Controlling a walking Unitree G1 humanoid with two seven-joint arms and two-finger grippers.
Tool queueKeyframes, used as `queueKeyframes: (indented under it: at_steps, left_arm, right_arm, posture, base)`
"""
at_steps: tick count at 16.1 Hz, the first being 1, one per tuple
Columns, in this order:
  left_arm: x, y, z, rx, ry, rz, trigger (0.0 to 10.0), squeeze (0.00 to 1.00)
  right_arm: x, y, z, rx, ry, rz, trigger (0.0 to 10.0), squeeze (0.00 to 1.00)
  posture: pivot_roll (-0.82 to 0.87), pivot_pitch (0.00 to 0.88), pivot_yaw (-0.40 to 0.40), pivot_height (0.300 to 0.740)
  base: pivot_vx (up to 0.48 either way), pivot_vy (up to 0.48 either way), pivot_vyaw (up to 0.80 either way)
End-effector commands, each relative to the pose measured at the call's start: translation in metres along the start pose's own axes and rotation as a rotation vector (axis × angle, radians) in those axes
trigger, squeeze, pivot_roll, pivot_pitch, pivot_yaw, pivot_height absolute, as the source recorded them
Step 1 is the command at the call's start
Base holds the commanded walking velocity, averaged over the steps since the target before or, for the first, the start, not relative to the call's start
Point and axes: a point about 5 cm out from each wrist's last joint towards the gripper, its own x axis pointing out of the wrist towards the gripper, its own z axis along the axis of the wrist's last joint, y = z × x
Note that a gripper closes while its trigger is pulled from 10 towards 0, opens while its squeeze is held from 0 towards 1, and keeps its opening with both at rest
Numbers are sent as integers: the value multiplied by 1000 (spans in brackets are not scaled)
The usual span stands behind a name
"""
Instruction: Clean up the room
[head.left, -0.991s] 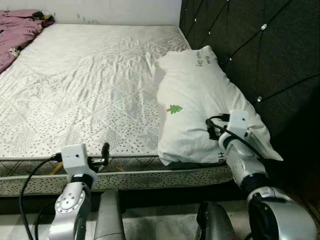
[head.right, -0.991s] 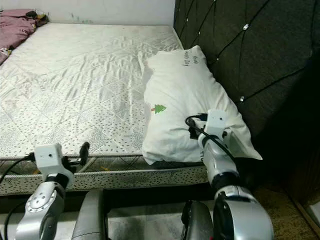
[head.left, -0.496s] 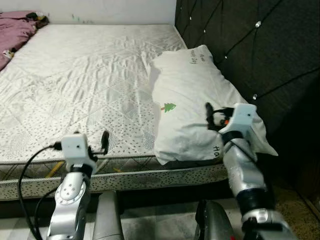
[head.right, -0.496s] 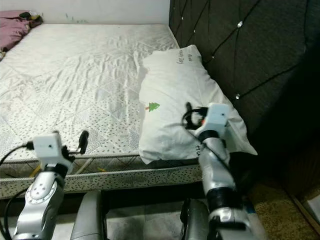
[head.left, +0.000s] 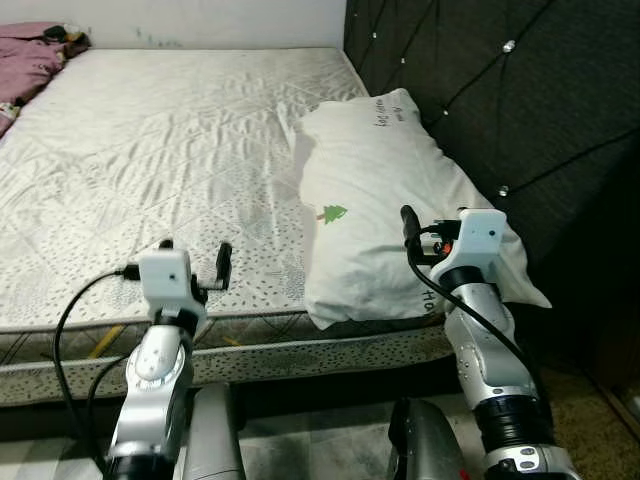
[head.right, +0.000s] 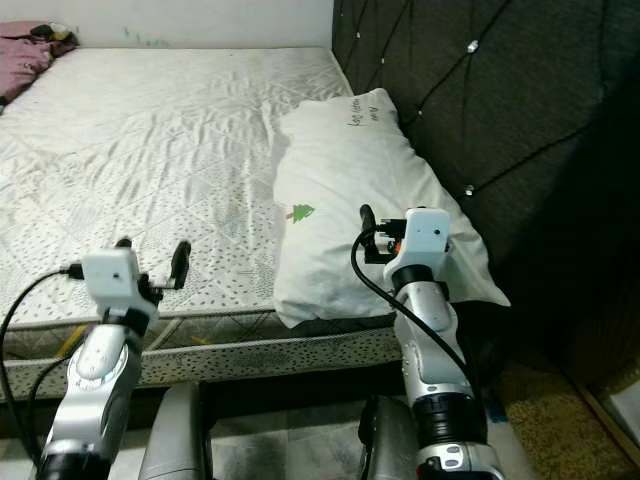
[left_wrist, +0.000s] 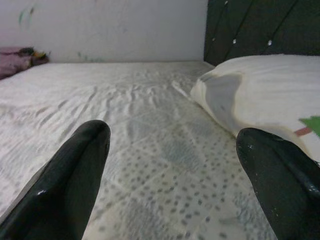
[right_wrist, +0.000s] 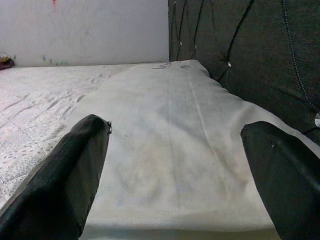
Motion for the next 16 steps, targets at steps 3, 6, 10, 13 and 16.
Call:
queueKeyframes:
  at_steps: [3,6,10,13,16]
  left_arm:
    - [5,5,-1,0,-6,13,10000,0]
    - [4,6,-5,-4,-5,21,10000,0]
    - [-1,4,-10,-20,8,7,10000,0]
    - [-2,10,-18,-14,45,22,10000,0]
    - [-2,4,-23,-18,76,34,10000,0]
  right_arm:
    - [11,6,15,6,-40,22,10000,0]
    - [16,6,23,10,-58,21,10000,0]
    - [11,5,18,15,-42,11,10000,0]
    - [4,10,6,13,-6,25,10000,0]
    - [1,10,2,19,8,7,10000,0]
  posture:
    - [55,0,-9,585]
    - [45,0,-10,624]
    - [43,0,-9,668]
    - [39,0,-3,712]
    - [38,0,1,740]
  base:
    - [0,0,0]
    - [0,0,0]
    - [0,0,0]
    - [0,0,0]
    - [0,0,0]
